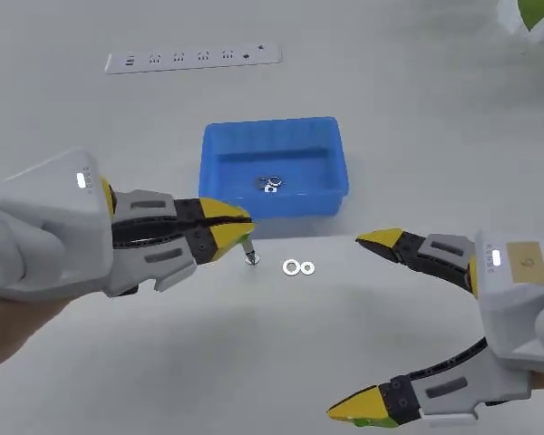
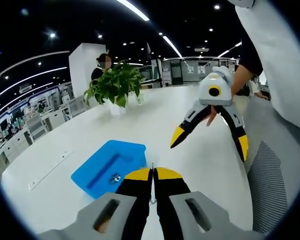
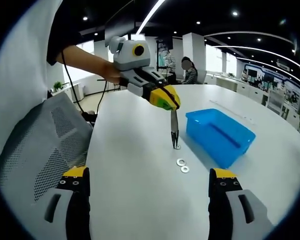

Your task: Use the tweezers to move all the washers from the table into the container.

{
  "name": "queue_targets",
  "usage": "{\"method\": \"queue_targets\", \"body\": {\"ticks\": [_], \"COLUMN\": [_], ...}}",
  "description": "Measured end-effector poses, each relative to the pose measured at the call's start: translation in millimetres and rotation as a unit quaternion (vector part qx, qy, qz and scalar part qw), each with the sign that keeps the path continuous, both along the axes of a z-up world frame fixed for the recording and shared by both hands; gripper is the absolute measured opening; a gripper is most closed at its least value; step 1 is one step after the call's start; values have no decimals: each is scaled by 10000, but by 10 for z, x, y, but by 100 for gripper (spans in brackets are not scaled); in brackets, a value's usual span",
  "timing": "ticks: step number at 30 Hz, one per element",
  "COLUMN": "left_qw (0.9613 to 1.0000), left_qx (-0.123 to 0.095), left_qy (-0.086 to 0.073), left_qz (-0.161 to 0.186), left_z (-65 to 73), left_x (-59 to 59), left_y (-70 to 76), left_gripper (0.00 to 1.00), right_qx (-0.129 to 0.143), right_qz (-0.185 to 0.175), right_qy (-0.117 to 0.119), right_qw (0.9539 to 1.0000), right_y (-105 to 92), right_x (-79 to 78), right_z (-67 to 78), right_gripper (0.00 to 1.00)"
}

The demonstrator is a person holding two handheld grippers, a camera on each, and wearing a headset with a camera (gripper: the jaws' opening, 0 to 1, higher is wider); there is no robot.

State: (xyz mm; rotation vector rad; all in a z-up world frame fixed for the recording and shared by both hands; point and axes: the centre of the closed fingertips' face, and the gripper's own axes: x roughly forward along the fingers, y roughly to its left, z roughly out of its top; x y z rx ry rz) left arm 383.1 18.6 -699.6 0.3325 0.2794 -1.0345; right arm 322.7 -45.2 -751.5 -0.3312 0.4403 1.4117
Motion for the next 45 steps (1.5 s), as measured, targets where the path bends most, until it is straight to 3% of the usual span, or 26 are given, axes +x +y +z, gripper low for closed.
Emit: {"method": "queue_targets", "body": {"ticks": [9,15,20,26,31,32,35,42,43,45], "left_qw": [10000,9997,9995,9985,9966,9958,9955,9934,9919,9922], "left_qx": [0,-4,-2,19,7,-38,-41,-107,-153,-165], "left_qy": [29,111,157,268,431,532,562,746,854,837], "left_qz": [-6,-202,-259,-479,-699,-740,-760,-868,-932,-913], "left_z": [-7,-14,-11,-13,-21,-25,-26,-26,-32,-31], "left_x": [-7,-60,-20,-5,8,9,52,75,46,85], "left_y": [13,-28,-37,-80,-120,-130,-132,-146,-157,-142], "left_gripper": [5,5,5,5,5,5,5,5,5,5], "right_qx": [-21,-11,30,8,32,36,36,60,70,111], "right_qz": [59,117,167,233,272,277,286,356,355,339], "right_qy": [58,78,109,136,152,155,161,18,15,28], "right_qw": [10000,9999,9998,9996,9995,9995,9995,9993,9993,9994], "right_y": [31,80,122,158,177,182,196,381,408,474], "right_x": [-47,-57,-62,-73,-89,-92,-89,85,116,190], "right_z": [-21,-25,-9,-28,-29,-28,-34,-20,-19,-8], "right_gripper": [99,98,98,98,97,97,97,96,96,94]}}
